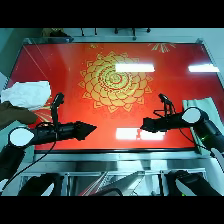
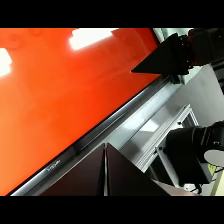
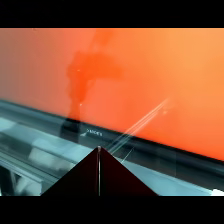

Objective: Fold the shirts.

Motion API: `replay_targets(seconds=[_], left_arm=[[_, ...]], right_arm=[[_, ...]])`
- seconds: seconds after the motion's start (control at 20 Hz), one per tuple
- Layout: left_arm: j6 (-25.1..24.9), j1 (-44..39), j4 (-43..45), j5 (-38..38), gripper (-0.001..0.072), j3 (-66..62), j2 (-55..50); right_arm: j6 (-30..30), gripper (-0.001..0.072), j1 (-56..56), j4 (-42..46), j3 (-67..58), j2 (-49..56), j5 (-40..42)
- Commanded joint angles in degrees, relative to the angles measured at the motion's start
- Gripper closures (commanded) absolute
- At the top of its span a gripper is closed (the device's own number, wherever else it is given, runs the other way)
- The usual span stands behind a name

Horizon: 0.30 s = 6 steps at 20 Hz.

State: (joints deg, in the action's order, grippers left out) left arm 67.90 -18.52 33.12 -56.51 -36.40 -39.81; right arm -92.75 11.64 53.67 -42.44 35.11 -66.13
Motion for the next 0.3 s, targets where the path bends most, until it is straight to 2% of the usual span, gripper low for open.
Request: replay_targets(seconds=[0.0, 0.25], left_arm=[[0.15, -1.9, 0.11, 2.16, 0.0688, 0.72, 0.31], [0.17, -1.9, 0.11, 2.27, 0.0688, 0.72, 0.31]], right_arm=[[-0.22, 0.0693, 1.07, -0.2, 0.39, -0.28, -0.52], [-0.22, 0.0693, 1.07, -0.17, 0.39, -0.28, -0.52]])
